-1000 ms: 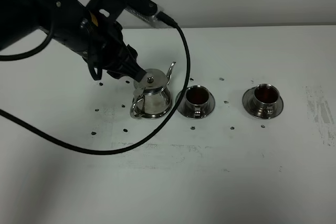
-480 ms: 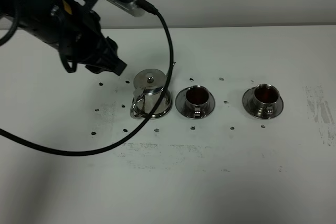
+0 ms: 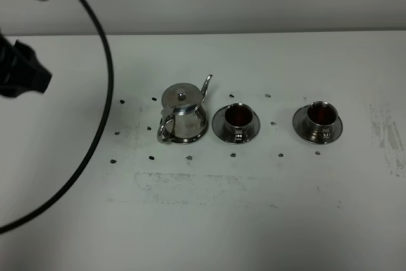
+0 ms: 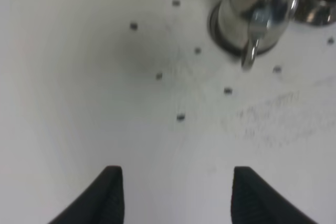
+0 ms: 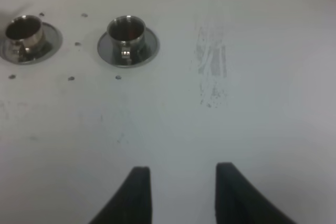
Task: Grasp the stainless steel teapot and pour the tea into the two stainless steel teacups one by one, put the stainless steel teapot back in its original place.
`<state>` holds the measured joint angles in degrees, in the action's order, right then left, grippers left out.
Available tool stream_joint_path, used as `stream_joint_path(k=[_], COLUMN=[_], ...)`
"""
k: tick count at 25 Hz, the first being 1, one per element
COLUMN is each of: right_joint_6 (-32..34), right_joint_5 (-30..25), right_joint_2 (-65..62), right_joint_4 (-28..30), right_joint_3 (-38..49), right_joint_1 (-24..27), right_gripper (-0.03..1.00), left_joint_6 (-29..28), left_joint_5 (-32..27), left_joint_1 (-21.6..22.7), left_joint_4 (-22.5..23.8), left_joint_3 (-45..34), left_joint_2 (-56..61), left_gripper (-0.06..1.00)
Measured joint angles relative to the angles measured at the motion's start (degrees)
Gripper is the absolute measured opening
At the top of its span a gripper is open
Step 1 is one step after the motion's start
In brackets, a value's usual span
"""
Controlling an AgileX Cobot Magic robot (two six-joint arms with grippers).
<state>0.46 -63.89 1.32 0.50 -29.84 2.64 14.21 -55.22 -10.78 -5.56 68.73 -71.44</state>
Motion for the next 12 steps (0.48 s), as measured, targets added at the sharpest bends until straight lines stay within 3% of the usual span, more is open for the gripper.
stream_joint_path(k=[7, 12], right_joint_6=[0.0, 0.0], right_joint_5=[0.0, 0.0], right_joint_2=[0.0, 0.0], right_joint_4=[0.0, 0.0], right_joint_3=[0.0, 0.0], right_joint_1=[0.0, 0.0], right_gripper=[0.32, 0.32], left_joint_6=[0.0, -0.1], left_joint_5=[-0.1, -1.2], left_joint_1=[10.4, 14.2], left_joint_4=[-0.5, -0.5], left_joint_3=[-21.6, -32.0], left_joint_2=[19.2, 31.3], left_gripper=[0.47, 0.47])
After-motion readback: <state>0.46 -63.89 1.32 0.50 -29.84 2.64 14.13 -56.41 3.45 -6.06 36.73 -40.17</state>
